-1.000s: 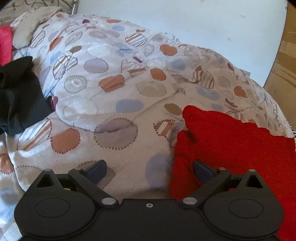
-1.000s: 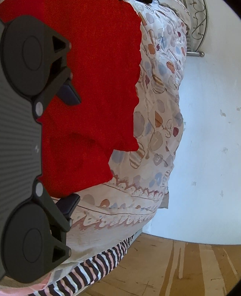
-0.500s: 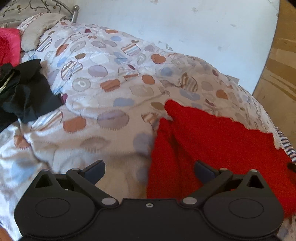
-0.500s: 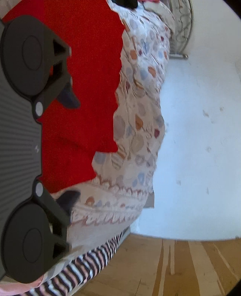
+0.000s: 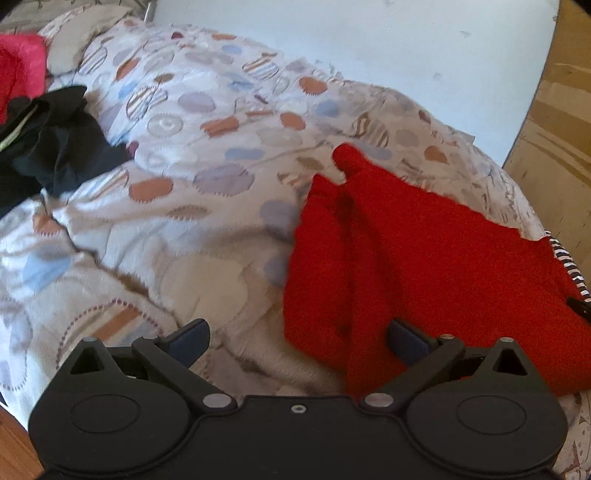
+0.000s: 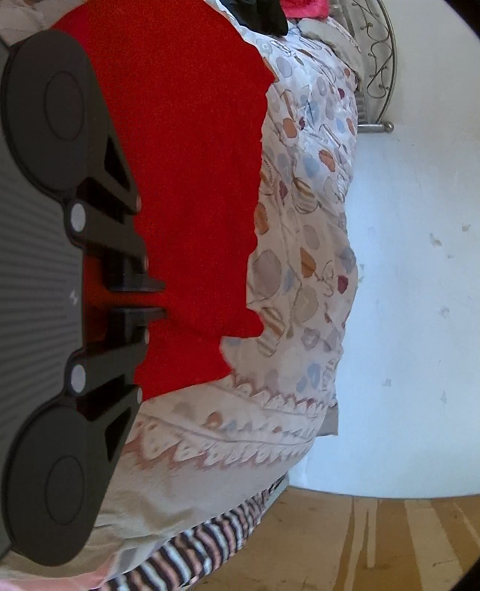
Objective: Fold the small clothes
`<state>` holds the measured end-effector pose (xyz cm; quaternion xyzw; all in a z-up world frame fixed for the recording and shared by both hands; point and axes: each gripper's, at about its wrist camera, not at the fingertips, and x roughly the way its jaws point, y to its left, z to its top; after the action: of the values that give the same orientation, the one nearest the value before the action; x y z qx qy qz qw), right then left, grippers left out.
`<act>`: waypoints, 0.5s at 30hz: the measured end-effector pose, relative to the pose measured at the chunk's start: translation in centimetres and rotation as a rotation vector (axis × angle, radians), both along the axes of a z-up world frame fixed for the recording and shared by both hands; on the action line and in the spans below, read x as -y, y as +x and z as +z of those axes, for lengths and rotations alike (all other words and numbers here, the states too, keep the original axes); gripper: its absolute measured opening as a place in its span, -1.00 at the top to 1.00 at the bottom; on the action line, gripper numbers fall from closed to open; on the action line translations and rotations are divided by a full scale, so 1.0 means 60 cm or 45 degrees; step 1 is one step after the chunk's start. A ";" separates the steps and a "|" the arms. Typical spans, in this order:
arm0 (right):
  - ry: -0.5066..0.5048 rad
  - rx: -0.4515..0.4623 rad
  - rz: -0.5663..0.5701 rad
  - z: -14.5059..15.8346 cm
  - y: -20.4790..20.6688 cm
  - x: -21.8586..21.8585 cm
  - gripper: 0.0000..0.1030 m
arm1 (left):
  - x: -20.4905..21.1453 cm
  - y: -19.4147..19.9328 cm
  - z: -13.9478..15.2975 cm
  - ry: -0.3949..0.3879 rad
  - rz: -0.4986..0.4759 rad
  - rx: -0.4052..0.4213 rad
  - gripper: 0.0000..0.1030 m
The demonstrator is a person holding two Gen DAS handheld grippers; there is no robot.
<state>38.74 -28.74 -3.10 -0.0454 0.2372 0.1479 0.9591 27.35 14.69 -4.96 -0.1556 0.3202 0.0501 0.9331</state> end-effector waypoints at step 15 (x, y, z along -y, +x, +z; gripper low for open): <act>-0.153 0.046 -0.021 -0.008 -0.029 -0.025 0.81 | 0.003 -0.020 0.012 -0.029 0.075 -0.062 -0.99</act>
<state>37.00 -27.26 -3.55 -0.1037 0.2287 0.1246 0.9599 26.13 14.53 -4.22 -0.1744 0.3387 0.0777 0.9213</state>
